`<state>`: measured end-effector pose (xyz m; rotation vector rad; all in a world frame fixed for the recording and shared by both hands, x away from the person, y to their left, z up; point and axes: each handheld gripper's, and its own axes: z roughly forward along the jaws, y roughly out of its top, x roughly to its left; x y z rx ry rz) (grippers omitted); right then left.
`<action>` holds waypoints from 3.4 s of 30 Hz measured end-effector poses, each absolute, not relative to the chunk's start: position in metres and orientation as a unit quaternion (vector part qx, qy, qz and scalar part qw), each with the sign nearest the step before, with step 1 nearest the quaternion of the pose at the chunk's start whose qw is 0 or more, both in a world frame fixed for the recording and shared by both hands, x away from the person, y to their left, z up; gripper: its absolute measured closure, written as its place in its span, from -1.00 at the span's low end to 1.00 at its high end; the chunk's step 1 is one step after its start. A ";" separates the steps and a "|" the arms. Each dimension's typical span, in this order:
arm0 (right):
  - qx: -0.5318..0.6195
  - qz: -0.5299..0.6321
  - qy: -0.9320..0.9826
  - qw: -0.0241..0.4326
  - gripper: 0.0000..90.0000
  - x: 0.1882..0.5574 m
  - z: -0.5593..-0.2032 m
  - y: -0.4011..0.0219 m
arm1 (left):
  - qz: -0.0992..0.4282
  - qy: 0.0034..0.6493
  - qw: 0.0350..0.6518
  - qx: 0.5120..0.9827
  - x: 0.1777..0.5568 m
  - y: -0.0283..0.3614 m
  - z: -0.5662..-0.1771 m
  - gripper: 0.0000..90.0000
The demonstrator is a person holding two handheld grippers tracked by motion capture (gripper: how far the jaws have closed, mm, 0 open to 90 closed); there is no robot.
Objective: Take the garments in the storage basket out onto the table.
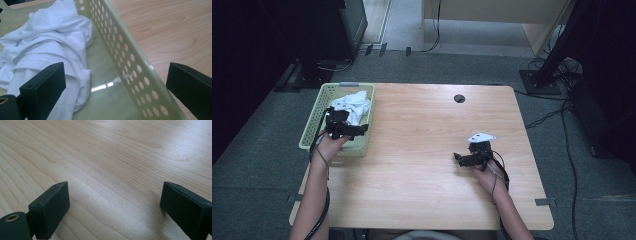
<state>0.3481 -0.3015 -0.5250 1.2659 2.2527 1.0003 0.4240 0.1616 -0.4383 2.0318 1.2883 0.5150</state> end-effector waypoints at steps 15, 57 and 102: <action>0.450 0.355 0.799 0.184 -0.81 0.348 -0.525 -0.301 | 0.217 0.496 0.326 0.775 0.440 0.165 -0.434 -0.95; 0.450 0.355 0.798 0.184 -0.81 0.348 -0.525 -0.301 | 0.208 0.512 0.319 0.770 0.489 0.187 -0.456 -0.95; 0.450 0.356 0.798 0.184 -0.81 0.348 -0.525 -0.301 | 0.216 0.524 0.315 0.762 0.518 0.206 -0.502 -0.91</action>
